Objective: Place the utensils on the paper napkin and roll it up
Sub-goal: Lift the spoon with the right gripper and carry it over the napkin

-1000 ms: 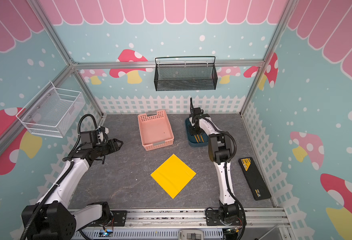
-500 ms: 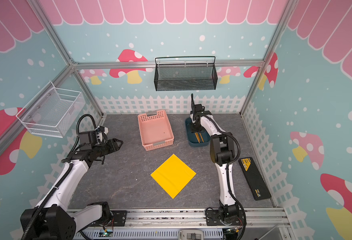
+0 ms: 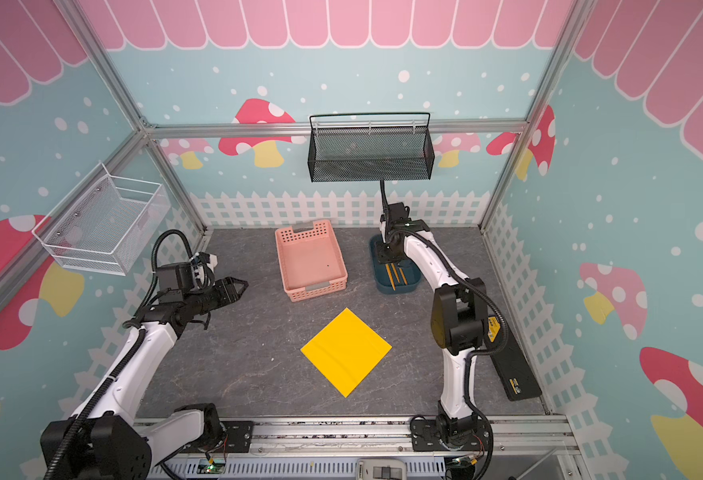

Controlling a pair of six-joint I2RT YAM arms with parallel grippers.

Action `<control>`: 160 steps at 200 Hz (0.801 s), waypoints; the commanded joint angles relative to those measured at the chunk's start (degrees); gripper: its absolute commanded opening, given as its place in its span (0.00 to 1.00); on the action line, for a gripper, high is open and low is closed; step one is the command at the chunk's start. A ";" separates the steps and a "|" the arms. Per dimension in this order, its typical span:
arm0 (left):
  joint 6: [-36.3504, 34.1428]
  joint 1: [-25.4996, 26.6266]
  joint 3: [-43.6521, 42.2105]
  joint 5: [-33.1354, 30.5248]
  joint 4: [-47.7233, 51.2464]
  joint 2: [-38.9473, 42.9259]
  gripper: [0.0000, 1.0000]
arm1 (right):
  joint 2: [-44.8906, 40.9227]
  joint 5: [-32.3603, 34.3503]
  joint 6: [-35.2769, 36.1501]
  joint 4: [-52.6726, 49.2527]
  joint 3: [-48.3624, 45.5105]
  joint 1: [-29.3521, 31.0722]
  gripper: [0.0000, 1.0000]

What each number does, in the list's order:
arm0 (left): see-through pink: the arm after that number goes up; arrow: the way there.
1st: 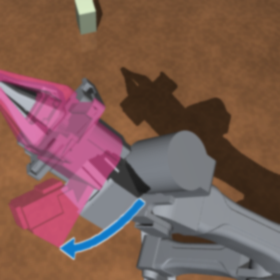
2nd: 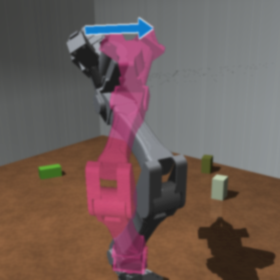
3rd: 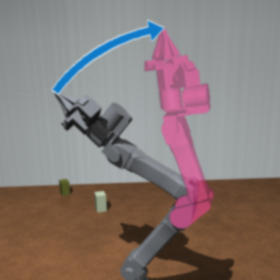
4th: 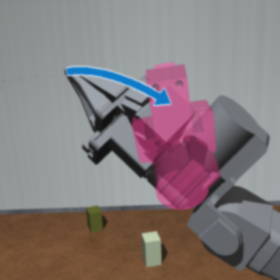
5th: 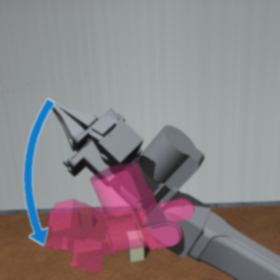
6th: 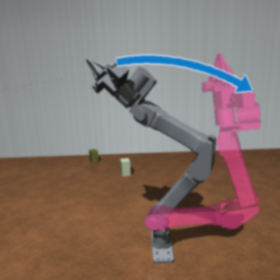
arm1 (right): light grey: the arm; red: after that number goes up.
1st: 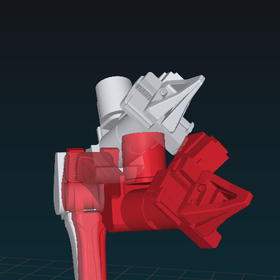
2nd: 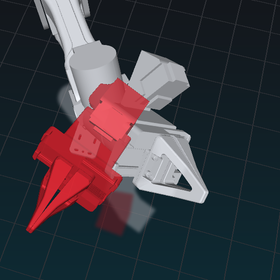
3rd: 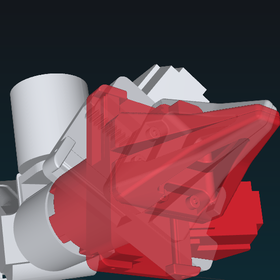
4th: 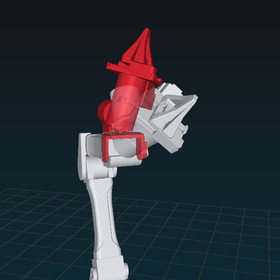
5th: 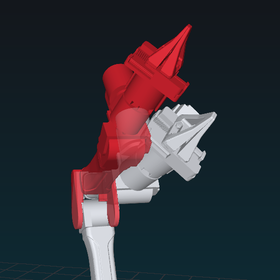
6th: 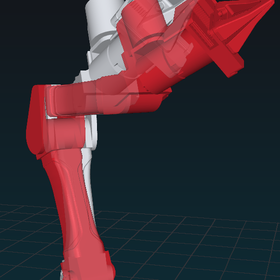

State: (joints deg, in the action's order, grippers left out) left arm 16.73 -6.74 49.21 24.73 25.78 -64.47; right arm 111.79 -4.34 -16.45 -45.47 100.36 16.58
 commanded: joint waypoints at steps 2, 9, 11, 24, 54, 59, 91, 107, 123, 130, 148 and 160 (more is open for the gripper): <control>0.64 -0.37 -0.67 1.84 -1.59 1.03 0.57 | -8.26 -2.62 -8.67 4.81 -8.77 0.88 0.04; 0.79 -0.39 -0.69 1.90 -1.73 1.18 0.57 | -10.66 -3.27 -10.72 6.14 -11.83 1.27 0.04; 0.83 -0.42 -0.70 1.99 -1.77 1.25 0.57 | -11.40 -3.39 -11.24 6.61 -12.61 1.40 0.04; 1.02 -0.35 -0.83 2.24 -1.94 1.40 0.57 | -15.80 -3.54 -15.39 9.19 -18.48 2.47 0.03; 1.78 -0.42 -1.22 3.39 -2.96 1.62 0.57 | -23.79 -3.13 -25.72 13.54 -30.08 6.20 0.01; 1.89 -0.41 -1.29 3.62 -3.06 1.63 0.57 | -24.79 -3.03 -27.11 13.94 -31.49 7.11 0.01; 1.97 -0.40 -1.40 3.70 -3.19 1.54 0.57 | -27.61 -0.16 -35.34 15.75 -38.05 13.81 0.01; 2.02 -0.42 -1.49 3.81 -3.19 1.69 0.57 | -27.19 1.02 -38.47 16.78 -39.92 17.57 0.01; 2.19 -0.46 -1.75 4.27 -3.41 2.05 0.57 | -25.76 1.73 -41.26 17.92 -41.13 21.23 0.01; 2.29 -0.42 -1.79 4.36 -3.52 2.15 0.57 | -24.83 2.01 -42.34 18.29 -41.44 22.53 0.01; 2.43 -0.38 -1.96 4.63 -3.65 2.24 0.57 | -22.31 2.84 -44.65 18.82 -41.82 25.80 0.01; 2.70 -0.43 -2.00 4.86 -3.78 2.33 0.57 | -20.39 3.28 -46.19 18.97 -41.66 27.65 0.00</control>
State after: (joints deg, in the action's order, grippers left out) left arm 19.14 -6.74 48.23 28.27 23.24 -63.31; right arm 87.99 -3.60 -56.03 -28.21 59.35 41.23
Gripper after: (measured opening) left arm 0.571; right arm 0.085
